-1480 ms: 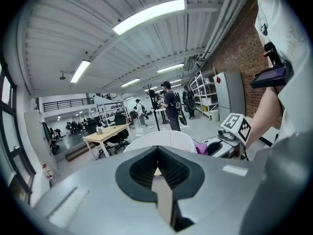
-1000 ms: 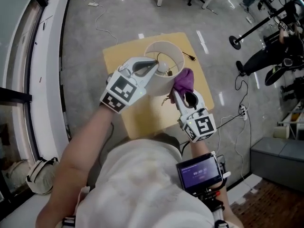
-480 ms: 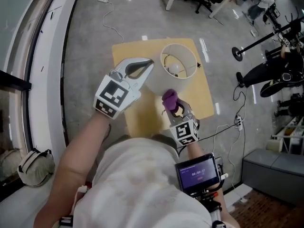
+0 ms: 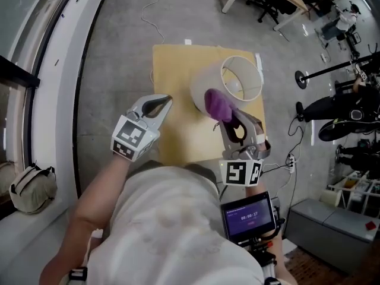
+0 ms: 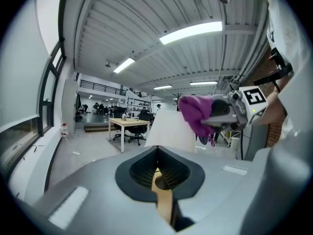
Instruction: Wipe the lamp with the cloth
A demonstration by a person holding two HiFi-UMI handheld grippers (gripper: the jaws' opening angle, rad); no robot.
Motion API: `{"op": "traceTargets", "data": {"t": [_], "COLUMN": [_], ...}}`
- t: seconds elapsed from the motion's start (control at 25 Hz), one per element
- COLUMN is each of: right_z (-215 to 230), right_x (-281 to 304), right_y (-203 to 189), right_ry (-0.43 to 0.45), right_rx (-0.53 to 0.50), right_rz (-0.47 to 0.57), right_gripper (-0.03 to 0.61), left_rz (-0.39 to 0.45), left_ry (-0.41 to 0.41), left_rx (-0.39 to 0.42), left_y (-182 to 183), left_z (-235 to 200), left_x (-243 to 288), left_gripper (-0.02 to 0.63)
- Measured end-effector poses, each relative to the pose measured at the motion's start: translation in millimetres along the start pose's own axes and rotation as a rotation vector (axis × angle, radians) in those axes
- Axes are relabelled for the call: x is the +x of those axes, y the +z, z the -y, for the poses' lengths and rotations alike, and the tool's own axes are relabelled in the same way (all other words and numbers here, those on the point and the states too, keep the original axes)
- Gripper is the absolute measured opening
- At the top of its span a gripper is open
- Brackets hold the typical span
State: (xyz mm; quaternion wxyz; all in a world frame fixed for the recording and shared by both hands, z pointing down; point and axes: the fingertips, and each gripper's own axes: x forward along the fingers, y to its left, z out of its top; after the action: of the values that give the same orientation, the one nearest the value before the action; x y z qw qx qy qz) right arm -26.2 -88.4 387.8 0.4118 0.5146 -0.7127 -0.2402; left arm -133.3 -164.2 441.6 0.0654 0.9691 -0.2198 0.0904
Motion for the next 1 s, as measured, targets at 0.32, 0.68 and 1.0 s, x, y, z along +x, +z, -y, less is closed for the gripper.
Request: {"op": "traceTargets", "data": {"t": [0.32, 0.68, 1.0], "right_z": [0, -98, -74], "right_x": [16, 43, 38], "right_y": [-5, -59, -9], "right_ry": [-0.037, 0.215, 0.273], "right_rx": [-0.196, -0.416, -0.596], "right_rz": [-0.126, -0.288, -0.208], "right_gripper": [0.108, 0.107, 0.106], "left_rz": [-0.015, -0.006, 0.012], "left_ry": [0.006, 0.034, 0.065], "left_rx": [-0.036, -0.058, -0.114], "left_y": [-21, -22, -31], "left_z": [7, 3, 1], "left_x": [-16, -33, -39], "left_gripper": [0.0, 0.0, 0.0]}}
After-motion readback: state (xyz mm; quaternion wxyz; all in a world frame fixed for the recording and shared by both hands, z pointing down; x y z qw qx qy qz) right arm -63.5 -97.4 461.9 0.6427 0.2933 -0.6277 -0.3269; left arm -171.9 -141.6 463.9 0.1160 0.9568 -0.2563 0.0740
